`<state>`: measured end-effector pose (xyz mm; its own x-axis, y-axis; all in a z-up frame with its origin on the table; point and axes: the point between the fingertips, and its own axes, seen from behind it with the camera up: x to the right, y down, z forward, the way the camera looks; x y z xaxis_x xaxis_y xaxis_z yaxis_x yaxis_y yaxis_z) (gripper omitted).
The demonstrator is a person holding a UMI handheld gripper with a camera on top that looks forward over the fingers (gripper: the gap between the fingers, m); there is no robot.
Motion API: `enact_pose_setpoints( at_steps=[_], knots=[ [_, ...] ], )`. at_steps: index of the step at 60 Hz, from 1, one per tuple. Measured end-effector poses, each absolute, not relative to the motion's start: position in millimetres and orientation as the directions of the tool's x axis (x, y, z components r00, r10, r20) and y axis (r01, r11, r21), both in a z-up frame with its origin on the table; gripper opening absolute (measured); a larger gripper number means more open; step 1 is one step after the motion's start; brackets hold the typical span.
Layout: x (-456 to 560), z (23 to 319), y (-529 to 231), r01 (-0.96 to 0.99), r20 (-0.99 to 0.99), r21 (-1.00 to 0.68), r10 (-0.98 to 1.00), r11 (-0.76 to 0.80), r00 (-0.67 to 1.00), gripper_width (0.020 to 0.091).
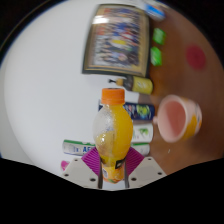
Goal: Pour water
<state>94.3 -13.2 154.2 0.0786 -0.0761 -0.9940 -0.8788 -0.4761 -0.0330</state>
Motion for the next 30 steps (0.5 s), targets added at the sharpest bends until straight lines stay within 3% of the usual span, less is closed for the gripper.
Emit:
enact_pose_setpoints(
  at_steps=[6, 14, 21, 30],
  knots=[
    [134, 182, -11, -0.804, -0.9, -0.411, 0.053, -0.429, 0.432, 0.0292],
    [211, 205, -1, -0.547, -0.601, -0.785, 0.143, -0.291, 0.787, 0.029],
    [280, 179, 16, -0.263, -0.29, -0.936, 0.085, -0.235, 0.953, 0.0288],
    [341, 108, 33, -0.012, -0.023, -0.958, 0.034, -0.288, 0.999, 0.0288]
  ],
)
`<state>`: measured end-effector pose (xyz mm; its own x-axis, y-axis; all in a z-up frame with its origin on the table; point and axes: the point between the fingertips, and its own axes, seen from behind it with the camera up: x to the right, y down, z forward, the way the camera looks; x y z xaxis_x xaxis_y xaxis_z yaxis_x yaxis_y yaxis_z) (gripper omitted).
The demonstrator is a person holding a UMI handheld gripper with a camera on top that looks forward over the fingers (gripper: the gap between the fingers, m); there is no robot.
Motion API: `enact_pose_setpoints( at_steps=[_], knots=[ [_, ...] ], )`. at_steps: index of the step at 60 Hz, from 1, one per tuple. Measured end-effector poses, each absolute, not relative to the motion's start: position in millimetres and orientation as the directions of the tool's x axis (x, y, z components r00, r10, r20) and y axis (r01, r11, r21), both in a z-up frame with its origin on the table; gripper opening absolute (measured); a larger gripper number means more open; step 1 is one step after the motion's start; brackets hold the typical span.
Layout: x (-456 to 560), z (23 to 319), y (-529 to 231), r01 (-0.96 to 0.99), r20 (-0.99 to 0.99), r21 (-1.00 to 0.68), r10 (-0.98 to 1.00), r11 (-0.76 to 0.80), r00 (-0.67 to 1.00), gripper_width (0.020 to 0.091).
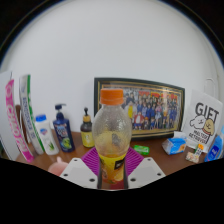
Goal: Pour water
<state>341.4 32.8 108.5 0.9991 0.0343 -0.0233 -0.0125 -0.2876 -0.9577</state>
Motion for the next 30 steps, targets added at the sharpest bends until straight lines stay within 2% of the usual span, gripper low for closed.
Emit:
enact_pose_setpoints(
  at_steps=[9, 18, 27, 30],
  knots=[
    [364, 46, 37, 0.01, 0.007, -0.936, 0.008, -0.352, 1.0, 0.0289],
    [375, 4, 34, -0.02, -0.014, -0.921, -0.019, -0.389, 1.0, 0.0297],
    [379, 6, 34, -0.057, -0.047, -0.938, -0.035, -0.343, 0.998, 0.0296],
    [378, 6, 33, -0.056, -0.046, -0.938, -0.037, -0.343, 0.998, 0.0367]
  ],
)
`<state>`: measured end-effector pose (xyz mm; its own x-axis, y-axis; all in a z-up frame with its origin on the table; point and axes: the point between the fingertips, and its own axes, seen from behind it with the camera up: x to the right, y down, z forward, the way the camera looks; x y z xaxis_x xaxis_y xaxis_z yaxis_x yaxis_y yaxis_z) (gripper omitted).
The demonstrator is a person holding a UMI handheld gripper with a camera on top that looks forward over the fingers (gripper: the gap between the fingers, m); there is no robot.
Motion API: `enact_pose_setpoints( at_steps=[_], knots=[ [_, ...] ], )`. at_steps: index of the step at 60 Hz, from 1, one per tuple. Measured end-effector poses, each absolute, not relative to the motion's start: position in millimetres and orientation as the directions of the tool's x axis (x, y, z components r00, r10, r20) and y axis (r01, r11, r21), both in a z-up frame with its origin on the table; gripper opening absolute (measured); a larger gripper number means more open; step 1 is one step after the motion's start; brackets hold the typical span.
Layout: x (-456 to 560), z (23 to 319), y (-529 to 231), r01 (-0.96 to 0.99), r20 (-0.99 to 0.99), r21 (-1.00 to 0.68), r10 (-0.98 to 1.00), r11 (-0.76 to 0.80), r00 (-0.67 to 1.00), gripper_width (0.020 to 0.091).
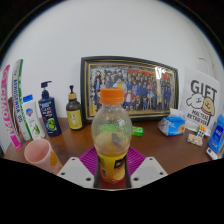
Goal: Pour water
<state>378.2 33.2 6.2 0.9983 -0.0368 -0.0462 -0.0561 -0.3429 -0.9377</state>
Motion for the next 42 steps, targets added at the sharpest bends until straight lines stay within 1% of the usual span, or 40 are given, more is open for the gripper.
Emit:
enact_pose_setpoints(
  at_steps=[2, 6, 8, 9, 12, 13, 14, 16, 19, 25, 32, 37, 42],
  knots=[
    [379, 6, 33, -0.055, -0.044, -0.936, -0.039, -0.347, 0.998, 0.0418],
    [383, 2, 29, -0.063, -0.043, -0.92, -0.06, -0.387, 0.997, 0.056],
    [384, 0, 26, -0.072, -0.044, -0.908, -0.075, -0.413, 0.996, 0.0657],
    [385, 0, 24, -0.077, -0.047, -0.903, -0.083, -0.422, 0.995, 0.0725],
    [385, 4, 16, -0.096, -0.057, -0.893, -0.102, -0.439, 0.993, 0.0817],
    [384, 6, 13, -0.102, -0.06, -0.892, -0.109, -0.441, 0.992, 0.086],
    [385, 10, 10, -0.107, -0.061, -0.891, -0.118, -0.441, 0.991, 0.087],
    [383, 19, 2, -0.109, -0.061, -0.891, -0.123, -0.442, 0.991, 0.0856],
    [381, 32, -13, -0.107, -0.05, -0.885, -0.134, -0.454, 0.99, 0.0855],
    [361, 68, -52, -0.108, -0.05, -0.876, -0.133, -0.47, 0.99, 0.0858],
    [331, 109, -114, -0.123, -0.053, -0.851, -0.149, -0.51, 0.987, 0.0854],
    [312, 131, -161, -0.122, -0.041, -0.835, -0.161, -0.537, 0.986, 0.0864],
    [295, 151, -201, -0.12, -0.036, -0.834, -0.162, -0.539, 0.986, 0.0854]
  ],
)
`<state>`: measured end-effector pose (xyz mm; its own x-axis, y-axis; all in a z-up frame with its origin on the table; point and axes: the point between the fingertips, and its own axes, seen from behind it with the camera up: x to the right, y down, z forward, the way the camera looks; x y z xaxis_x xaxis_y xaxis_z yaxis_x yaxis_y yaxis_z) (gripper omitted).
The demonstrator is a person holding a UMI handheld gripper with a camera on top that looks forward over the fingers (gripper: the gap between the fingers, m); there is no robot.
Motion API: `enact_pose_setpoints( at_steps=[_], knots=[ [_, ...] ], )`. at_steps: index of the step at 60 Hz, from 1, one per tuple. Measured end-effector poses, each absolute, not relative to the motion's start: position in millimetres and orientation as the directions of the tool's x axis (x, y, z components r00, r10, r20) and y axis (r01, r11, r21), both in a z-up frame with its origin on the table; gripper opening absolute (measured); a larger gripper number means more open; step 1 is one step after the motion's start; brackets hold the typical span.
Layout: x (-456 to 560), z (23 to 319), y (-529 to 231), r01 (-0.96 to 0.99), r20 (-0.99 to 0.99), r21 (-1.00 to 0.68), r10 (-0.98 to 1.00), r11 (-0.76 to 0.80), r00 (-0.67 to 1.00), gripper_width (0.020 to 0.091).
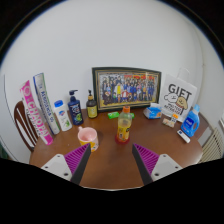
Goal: Pour water
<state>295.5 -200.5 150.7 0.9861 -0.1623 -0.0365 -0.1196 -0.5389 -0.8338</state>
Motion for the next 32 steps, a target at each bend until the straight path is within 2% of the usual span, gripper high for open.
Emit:
enact_pose_setpoints(
  at_steps=[14, 32],
  knots=[
    [273, 182, -274, -0.103, 0.004, -0.838, -0.195, -0.536, 0.981, 0.0855],
    [283, 201, -301, -0.105, 0.03, -0.847, -0.244, -0.52, 0.969, 0.0855]
  ],
)
